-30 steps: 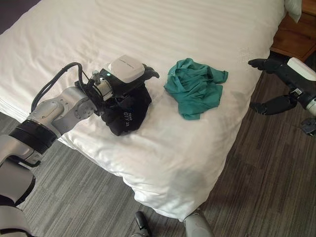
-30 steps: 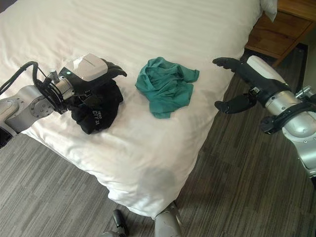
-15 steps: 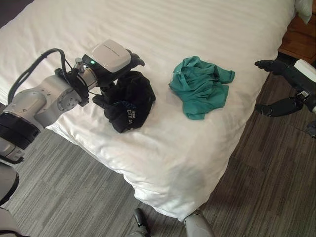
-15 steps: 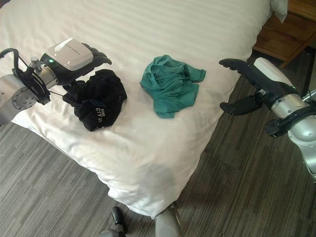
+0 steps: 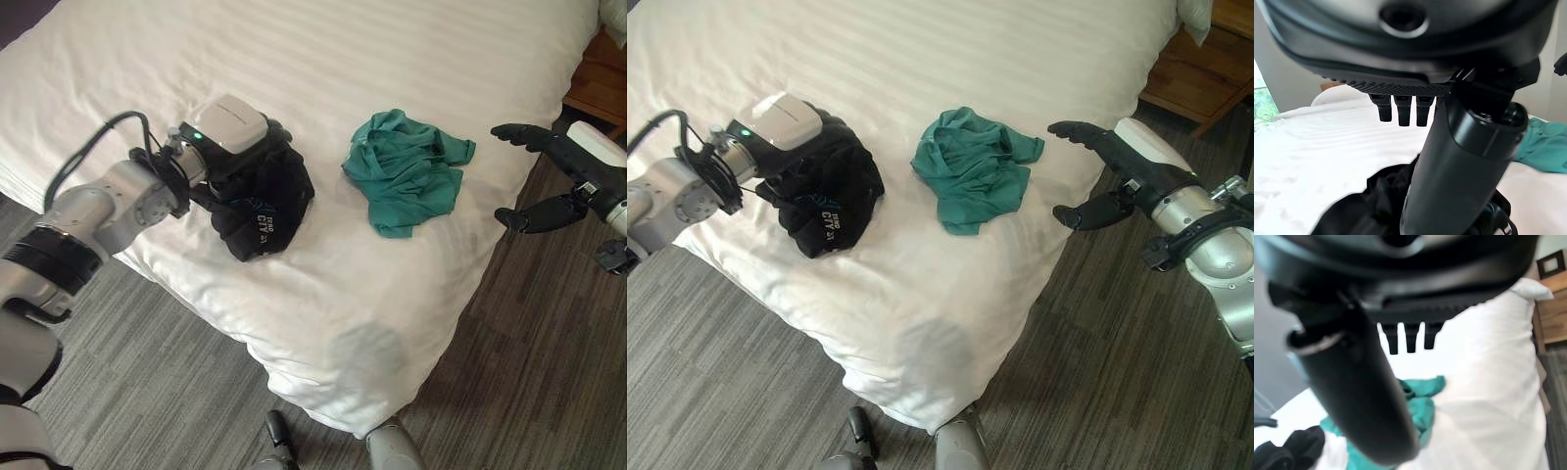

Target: Pick up bed clothes into laundry basket.

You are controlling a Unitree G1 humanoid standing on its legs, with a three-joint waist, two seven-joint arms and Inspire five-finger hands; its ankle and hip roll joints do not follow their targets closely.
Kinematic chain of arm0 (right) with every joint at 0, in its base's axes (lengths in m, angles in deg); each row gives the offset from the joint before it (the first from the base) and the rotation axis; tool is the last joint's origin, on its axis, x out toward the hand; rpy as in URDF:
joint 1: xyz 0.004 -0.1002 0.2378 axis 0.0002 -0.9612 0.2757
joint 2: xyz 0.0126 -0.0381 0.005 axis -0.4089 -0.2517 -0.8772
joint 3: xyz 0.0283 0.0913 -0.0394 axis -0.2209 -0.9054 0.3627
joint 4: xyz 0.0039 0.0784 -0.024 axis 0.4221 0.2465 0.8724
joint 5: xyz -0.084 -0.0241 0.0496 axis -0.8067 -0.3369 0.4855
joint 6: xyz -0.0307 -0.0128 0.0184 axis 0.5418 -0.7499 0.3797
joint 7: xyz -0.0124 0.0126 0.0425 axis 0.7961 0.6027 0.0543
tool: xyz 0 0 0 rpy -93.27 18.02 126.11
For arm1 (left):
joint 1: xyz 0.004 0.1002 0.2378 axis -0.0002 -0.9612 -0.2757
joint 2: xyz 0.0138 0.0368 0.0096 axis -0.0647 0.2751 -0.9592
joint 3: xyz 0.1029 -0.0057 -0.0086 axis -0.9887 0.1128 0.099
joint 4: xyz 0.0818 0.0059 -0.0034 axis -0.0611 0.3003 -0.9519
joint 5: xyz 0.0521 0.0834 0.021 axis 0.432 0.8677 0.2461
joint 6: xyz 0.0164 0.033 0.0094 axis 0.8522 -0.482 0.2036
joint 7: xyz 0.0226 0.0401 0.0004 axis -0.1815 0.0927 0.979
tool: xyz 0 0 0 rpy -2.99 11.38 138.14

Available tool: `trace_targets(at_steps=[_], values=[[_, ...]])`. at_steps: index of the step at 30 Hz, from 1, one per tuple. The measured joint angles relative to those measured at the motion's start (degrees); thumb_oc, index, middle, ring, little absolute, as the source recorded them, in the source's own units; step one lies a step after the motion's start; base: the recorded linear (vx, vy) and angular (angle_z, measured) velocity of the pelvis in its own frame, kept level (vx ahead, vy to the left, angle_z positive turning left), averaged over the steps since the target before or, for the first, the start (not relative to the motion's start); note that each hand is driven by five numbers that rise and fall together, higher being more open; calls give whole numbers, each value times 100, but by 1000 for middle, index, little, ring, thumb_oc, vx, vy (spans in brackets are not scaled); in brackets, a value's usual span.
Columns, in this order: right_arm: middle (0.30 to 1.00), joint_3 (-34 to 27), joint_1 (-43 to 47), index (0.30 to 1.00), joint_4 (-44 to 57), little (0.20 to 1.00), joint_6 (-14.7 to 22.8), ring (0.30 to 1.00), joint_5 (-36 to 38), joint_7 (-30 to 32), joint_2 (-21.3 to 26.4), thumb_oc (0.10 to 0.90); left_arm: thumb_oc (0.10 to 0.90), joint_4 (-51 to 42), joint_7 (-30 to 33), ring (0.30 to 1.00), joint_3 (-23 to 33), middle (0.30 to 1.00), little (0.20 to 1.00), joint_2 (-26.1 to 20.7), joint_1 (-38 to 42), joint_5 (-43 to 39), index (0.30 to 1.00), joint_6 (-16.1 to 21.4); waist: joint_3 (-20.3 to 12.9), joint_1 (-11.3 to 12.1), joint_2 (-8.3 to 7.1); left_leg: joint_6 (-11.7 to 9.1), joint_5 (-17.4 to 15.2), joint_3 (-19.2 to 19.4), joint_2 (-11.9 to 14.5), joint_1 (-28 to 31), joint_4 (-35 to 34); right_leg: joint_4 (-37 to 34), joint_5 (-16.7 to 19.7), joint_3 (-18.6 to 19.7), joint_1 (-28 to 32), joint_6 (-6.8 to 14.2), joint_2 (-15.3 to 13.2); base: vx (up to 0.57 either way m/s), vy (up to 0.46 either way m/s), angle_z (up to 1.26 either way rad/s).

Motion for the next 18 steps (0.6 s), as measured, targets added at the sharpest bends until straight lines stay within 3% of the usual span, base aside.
trace_targets(at_steps=[2, 7, 9, 15, 18], values=[[900, 38, 5, 900, 33, 900, 10, 900, 108, 108, -48, 800, 800, 754, 7, 900, -19, 900, 900, 548, -226, 193, 900, -89, 30, -76, -49, 0, 0, 27, 10, -39, 0, -3, 9, 15, -49, -9, 13, -10, -5, -7], [900, 172, 17, 900, 189, 900, 16, 900, 363, 211, -10, 800, 800, 1968, 239, 900, 115, 900, 900, 1063, -279, 554, 900, -200, 72, -304, -164, -32, -17, 133, 84, -137, -2, 40, 25, 70, -208, -15, 117, 17, -27, -8], [900, 142, -25, 900, 302, 900, 106, 900, 558, 212, 2, 800, 800, 2059, 224, 900, 184, 900, 900, 930, -164, 809, 900, -205, 59, -310, -272, -68, 0, 233, 138, -226, -3, 80, 29, 175, -390, -16, 190, 82, -15, -27], [900, -1444, -1741, 900, 494, 900, 233, 900, 651, 337, -2, 800, 800, 1787, 188, 900, 53, 900, 900, 443, -145, 1340, 900, -147, 59, -371, -385, -100, -20, 352, 211, -256, -29, 8, 67, 289, -453, 10, 268, 49, 12, -11], [900, -1735, -2108, 900, 388, 900, 234, 900, 701, 433, -181, 800, 800, 1740, 194, 900, -50, 900, 900, 131, -195, 1470, 900, -22, -7, -469, -463, -101, -19, 365, 214, -286, -29, 9, 96, 300, -507, -2, 275, 14, 12, -7]])
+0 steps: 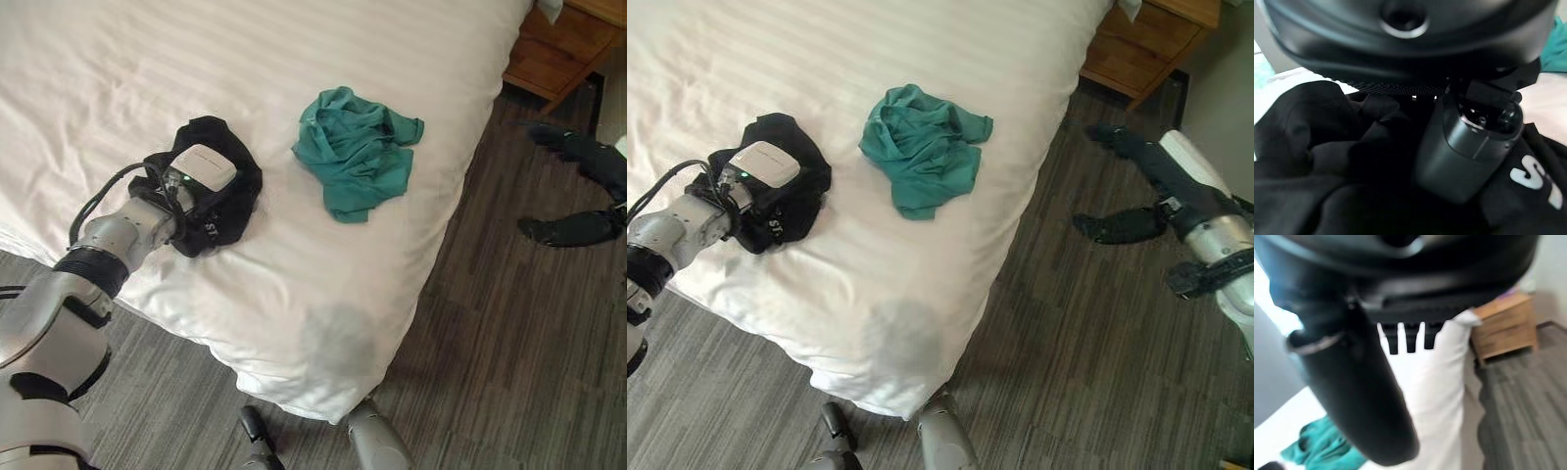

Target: Pick up bed clothes into laundry basket.

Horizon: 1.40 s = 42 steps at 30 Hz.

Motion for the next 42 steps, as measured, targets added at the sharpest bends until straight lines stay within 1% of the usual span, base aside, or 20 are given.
trace_targets(at_steps=[1, 4, 7, 11, 12, 15, 18, 19, 21, 22, 24, 25, 27, 28, 33, 36, 37, 40, 41, 42], values=[[900, -7, -20, 900, -21, 900, -1, 900, 20, 7, -32, 800, 400, -2, 0, 300, -10, 300, 300, -6, -17, 13, 300, 0, -15, -1, -7, -1, 1, 2, 0, -5, 0, -3, 5, 2, -5, -3, 0, 0, 0, 0], [900, -3, -57, 900, -8, 900, 7, 900, 48, 17, -144, 800, 400, -56, 23, 300, 43, 300, 300, -54, -65, 40, 300, 47, -38, 6, -35, -52, 35, 4, 1, -8, 14, -11, 55, 2, -10, -43, 4, 0, 0, 0], [900, 69, -12, 900, 42, 900, 35, 900, 45, 13, -285, 800, 400, -174, 37, 300, 496, 300, 300, -8, -265, 35, 300, 27, -49, 35, -33, -70, 49, 3, 6, -8, 22, -17, 88, 1, -9, -78, 9, 28, 18, -1], [900, 76, -11, 900, 237, 900, 32, 900, -27, -6, -424, 800, 400, -829, -67, 300, 1536, 300, 300, -45, -970, -302, 300, -266, -71, 38, -4, -69, 55, 0, 13, 19, 25, -67, 135, 0, 40, -106, 8, -1, -3, -1], [900, 76, -10, 900, 237, 900, 29, 900, -71, -8, -426, 800, 400, -875, -67, 300, 1611, 300, 300, -44, -1049, -380, 300, -325, -72, 46, -3, -69, 56, -4, 17, 23, 25, -84, 139, -2, 56, -111, 8, 0, 0, 0], [900, 41, 0, 900, 236, 900, 0, 900, -140, -11, -474, 800, 400, -1507, -108, 300, 2223, 300, 300, -92, -1740, -684, 300, -433, -86, 159, 21, -64, 62, -20, 32, 64, 27, -122, 143, -20, 122, -115, 11, 11, -6, 0], [900, -22, 88, 900, 239, 900, -19, 900, -184, -18, -685, 800, 400, -1811, -134, 300, 2700, 300, 300, -121, -2271, -1166, 300, -389, -116, 228, 65, -61, 66, -53, 35, 70, 27, -148, 143, -45, 154, -116, 3, 43, -11, 4], [900, -89, 101, 900, 270, 900, -21, 900, -221, -18, -842, 800, 400, -1891, -139, 300, 2978, 300, 300, -117, -2541, -1417, 300, -359, -119, 237, 72, -61, 66, -66, 37, 86, 26, -166, 144, -52, 194, -118, 2, 65, -8, 5], [900, -148, 75, 900, 290, 900, -31, 900, -337, -46, -1000, 800, 400, -2070, -235, 300, 3630, 300, 300, -67, -3165, -2351, 300, -302, -145, 247, 121, -60, 67, -95, 40, 168, 26, -249, 152, -97, 315, -128, -19, 35, -25, 6], [900, -253, 27, 900, 295, 900, -32, 900, -341, -74, -1119, 800, 400, -2281, -331, 300, 3901, 300, 300, -65, -3464, -2589, 300, -319, -154, 243, 136, -60, 67, -128, 48, 174, 27, -278, 162, -119, 347, -142, -17, 42, -18, 14], [900, -440, -70, 900, 300, 900, -90, 900, -418, -87, -1322, 800, 400, -2459, -335, 300, 4540, 300, 300, 224, -4129, -3279, 300, -231, -209, 275, 228, -60, 66, -171, 61, 191, 26, -283, 158, -174, 405, -141, -14, 29, -16, 10], [900, -463, -105, 900, 299, 900, -162, 900, -660, -107, -1331, 800, 400, -2408, -305, 300, 4757, 300, 300, 529, -4401, -3816, 300, -280, -230, 352, 268, -60, 67, -170, 57, 257, 27, -285, 155, -171, 460, -138, -17, 0, 0, 0], [900, -446, -121, 900, 354, 900, -211, 900, -1060, -143, -1329, 800, 400, -2477, -309, 300, 4950, 300, 300, 854, -4741, -4573, 300, -290, -260, 449, 322, -58, 65, -188, 63, 264, 25, -286, 146, -201, 487, -130, -17, 36, -17, 7], [900, -429, -113, 900, 439, 900, -220, 900, -1278, -147, -1324, 800, 400, -2525, -329, 300, 4951, 300, 300, 904, -4845, -4926, 300, -291, -261, 507, 326, -51, 57, -196, 62, 256, 24, -286, 143, -210, 486, -127, -20, 24, -20, 9], [900, 311, 362, 900, 503, 900, -222, 900, -2029, -196, -1073, 800, 400, -2878, -408, 300, 4886, 300, 300, 1196, -5292, -6334, 300, -273, -274, 556, 352, 6, 23, -268, -6, 236, 21, -288, 119, -236, 499, -68, -106, 9, -35, 7], [900, 903, 743, 900, 510, 900, -215, 900, -2366, -270, -974, 800, 400, -3006, -564, 300, 4867, 300, 300, 1263, -5438, -6770, 300, -273, -293, 576, 387, 18, 36, -280, -50, 240, 23, -290, 133, -240, 509, -66, -148, 28, -39, 2], [900, 1407, 1110, 900, 391, 900, -236, 900, -2548, -273, -828, 800, 400, -3027, -593, 300, 4845, 300, 300, 1277, -5467, -6909, 300, -279, -304, 570, 405, 5, 51, -269, -63, 270, 25, -290, 152, -231, 528, -79, -153, 43, -31, 1], [900, 2270, 1788, 900, 411, 900, -262, 900, -3083, -367, -440, 800, 400, -3158, -701, 300, 4811, 300, 300, 1305, -5465, -6940, 300, -280, -322, 678, 521, 38, 73, -334, -95, 301, 27, -292, 152, -289, 608, -76, -192, 28, -44, 9], [900, 2405, 1920, 900, 423, 900, -247, 900, -3182, -388, -374, 800, 400, -3177, -722, 300, 4811, 300, 300, 1305, -5464, -6939, 300, -280, -321, 687, 538, 41, 76, -340, -103, 316, 28, -292, 148, -290, 624, -72, -197, 20, -50, 8], [900, 2545, 2087, 900, 428, 900, -240, 900, -3309, -388, -342, 800, 400, -3224, -720, 300, 4825, 300, 300, 1299, -5481, -6942, 300, -281, -330, 771, 558, 45, 78, -345, -102, 324, 28, -293, 142, -298, 644, -64, -202, 15, -41, 4]])
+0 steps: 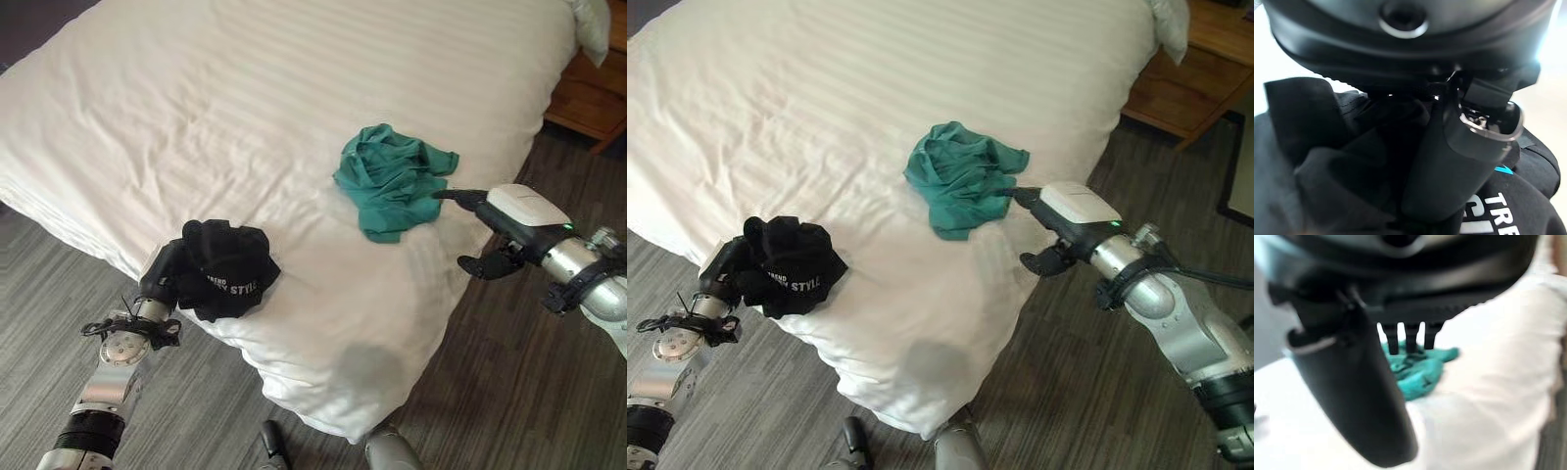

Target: Pick up bed clothes into laundry basket.

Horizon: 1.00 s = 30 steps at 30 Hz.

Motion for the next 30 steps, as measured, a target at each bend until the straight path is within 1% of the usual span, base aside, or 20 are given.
trace_targets(at_steps=[1, 2, 3, 4, 5, 6, 7, 10, 11, 13, 15, 17, 19, 22, 23, 26, 30], values=[[900, 671, 655, 900, -2, 900, -67, 900, -598, -29, 216, 800, 400, -74, 1, 300, 5, 300, 300, -13, 9, 1, 300, -41, -1, 67, 25, 8, 6, -12, -8, 50, 1, 1, -7, -4, 55, 8, -8, -11, -57, 8], [900, 1100, 1119, 900, 25, 900, -14, 900, -977, -129, 439, 800, 400, -156, -7, 300, 8, 300, 300, -14, 13, 0, 300, -40, -1, 134, 61, 11, 8, -47, -9, 60, 1, -1, -19, -22, 86, 21, -12, 12, -55, 9], [900, 1361, 1457, 900, 6, 900, -21, 900, -1226, -144, 462, 800, 400, -215, -5, 300, 24, 300, 300, -21, 6, 0, 300, -34, 3, 219, 70, 12, 8, -59, -1, 80, 1, -1, -26, -27, 110, 29, -5, 11, -40, 8], [900, 1516, 1665, 900, -23, 900, -32, 900, -1341, -168, 461, 800, 400, -218, -7, 300, 22, 300, 300, -18, 7, 2, 300, -34, 5, 224, 79, 12, 8, -64, -1, 87, 1, -1, -26, -24, 117, 28, -4, 19, -53, 5], [900, 1789, 2018, 900, -67, 900, -50, 900, -1534, -203, 446, 800, 400, -216, -3, 300, 20, 300, 300, -17, -3, 7, 300, -47, 10, 297, 113, 13, 7, -80, -2, 94, 1, -1, -32, -31, 132, 33, -8, 17, -42, 6], [900, 2375, 2695, 900, -262, 900, -60, 900, -1748, -234, 375, 800, 400, -200, 7, 300, 28, 300, 300, -12, -50, 2, 300, -52, 11, 347, 167, 17, 4, -91, -9, 105, 0, -2, -39, -37, 154, 43, -18, 27, -68, 6], [900, 2576, 2916, 900, -309, 900, -80, 900, -1838, -260, 371, 800, 400, -189, 2, 300, 26, 300, 300, -2, -60, 4, 300, -58, 4, 357, 185, 20, 2, -94, -16, 106, 0, -2, -44, -30, 156, 50, -23, 24, -54, 8], [900, 2836, 3449, 900, -497, 900, -110, 900, -2091, -266, 229, 800, 400, -145, 9, 300, 94, 300, 300, -15, -244, 20, 300, -90, -19, 393, 300, 23, 1, -142, -24, 121, 0, -3, -56, -96, 205, 61, -45, 21, -42, 8], [900, 2886, 3583, 900, -614, 900, -179, 900, -2178, -263, 156, 800, 400, -105, 18, 300, 99, 300, 300, -12, -274, 21, 300, -135, -36, 385, 326, 28, -1, -146, -31, 123, 0, -3, -58, -105, 213, 61, -54, 22, -46, 6], [900, 3124, 3934, 900, -768, 900, -230, 900, -2335, -279, 145, 800, 400, -30, 14, 300, 102, 300, 300, 18, -315, 20, 300, -162, -61, 380, 385, 36, -6, -148, -53, 126, 0, -3, -67, -143, 223, 70, -85, 18, -46, 5], [900, 3161, 4123, 900, -896, 900, -282, 900, -2500, -282, 115, 800, 400, 5, 14, 300, 101, 300, 300, 29, -398, 20, 300, -185, -80, 360, 436, 49, -8, -147, -74, 154, 1, -3, -83, -156, 262, 87, -108, 7, -37, 3], [900, 3369, 4444, 900, -944, 900, -380, 900, -2658, -294, 59, 800, 400, 71, 5, 300, 98, 300, 300, 51, -404, 21, 300, -188, -86, 352, 512, 62, -6, -147, -92, 174, 1, -3, -88, -153, 281, 92, -123, -1, -19, 0], [900, 3441, 4596, 900, -933, 900, -387, 900, -2682, -291, -28, 800, 400, 111, 2, 300, 92, 300, 300, 64, -400, 20, 300, -188, -114, 349, 585, 68, -4, -147, -89, 176, 1, -2, -89, -156, 283, 91, -121, 0, -16, 0], [900, 3765, 4810, 900, -940, 900, -364, 900, -2702, -285, -68, 800, 400, 168, -28, 300, 74, 300, 300, 113, -376, 13, 300, -175, -175, 347, 677, 70, -2, -155, -83, 176, 1, -2, -98, -167, 294, 91, -115, 9, -6, 1], [900, 3927, 4880, 900, -952, 900, -343, 900, -2706, -286, -69, 800, 400, 334, -54, 300, 71, 300, 300, 171, -338, 12, 300, -168, -204, 346, 719, 70, -2, -158, -83, 186, 1, -2, -112, -168, 311, 97, -115, 12, -5, 4], [900, 4019, 4880, 900, -1103, 900, -260, 900, -2703, -250, -84, 800, 400, 477, -89, 300, 51, 300, 300, 198, -362, 13, 300, -183, -218, 347, 742, 70, -2, -165, -83, 198, 1, -2, -143, -174, 329, 107, -115, 3, -2, 1], [900, 4029, 4872, 900, -1104, 900, -235, 900, -2700, -255, -78, 800, 400, 749, -122, 300, 48, 300, 300, 397, -398, 15, 300, -181, -223, 335, 780, 71, -3, -218, -98, 200, 0, -2, -153, -196, 347, 120, -136, 1, -1, 1]])
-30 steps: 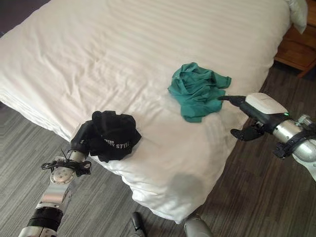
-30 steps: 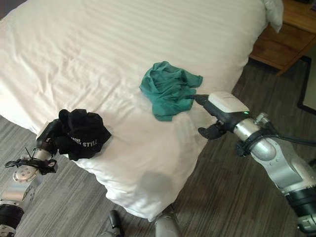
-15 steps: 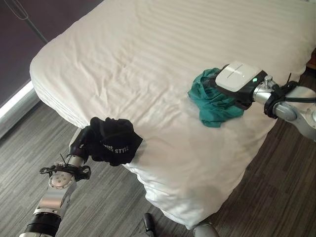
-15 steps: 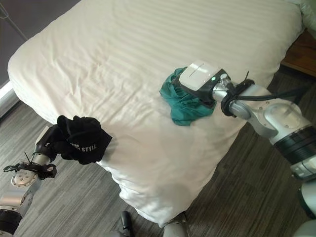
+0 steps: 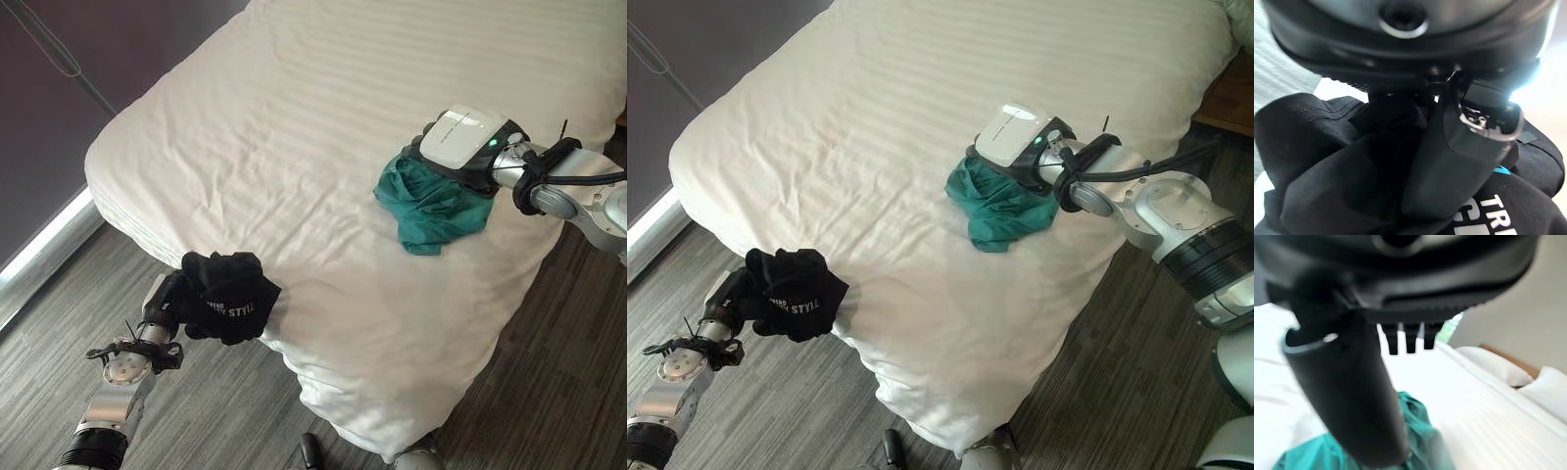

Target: Pick up bed clothes into laundry basket.

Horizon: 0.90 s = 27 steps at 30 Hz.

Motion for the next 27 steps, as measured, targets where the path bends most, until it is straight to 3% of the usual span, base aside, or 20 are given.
trace_targets(at_steps=[6, 18, 24, 27], values=[[900, -8, -1, 900, -36, 900, 9, 900, 34, 0, 51, 800, 400, 132, 0, 300, -16, 300, 300, 102, -19, 4, 300, 2, 14, 2, 57, 31, 25, -176, -19, -99, 0, 0, -19, -149, 5, -12, -45, -28, -16, 14], [900, 118, 107, 900, -1165, 900, -220, 900, 257, 82, -63, 800, 400, 633, 3, 300, 26, 300, 300, 134, -353, -6, 300, 31, 56, 375, 129, 37, 84, -370, -20, -553, 3, 3, -24, -342, -316, -31, -51, -49, -19, 9], [900, 293, 298, 900, -1442, 900, -268, 900, 269, 219, -156, 800, 400, 817, 4, 300, 257, 300, 300, 141, -629, -99, 300, 36, 277, 503, 117, 21, 103, -376, 4, -656, 4, 4, -51, -356, -405, -20, -26, -63, -34, 1], [900, 285, 469, 900, -1430, 900, -294, 900, 269, 298, -165, 800, 400, 869, 42, 300, 559, 300, 300, 130, -703, -250, 300, 37, 602, 514, 117, 8, 111, -340, 51, -685, 5, 96, -56, -293, -517, -15, 43, -136, -71, -9]])
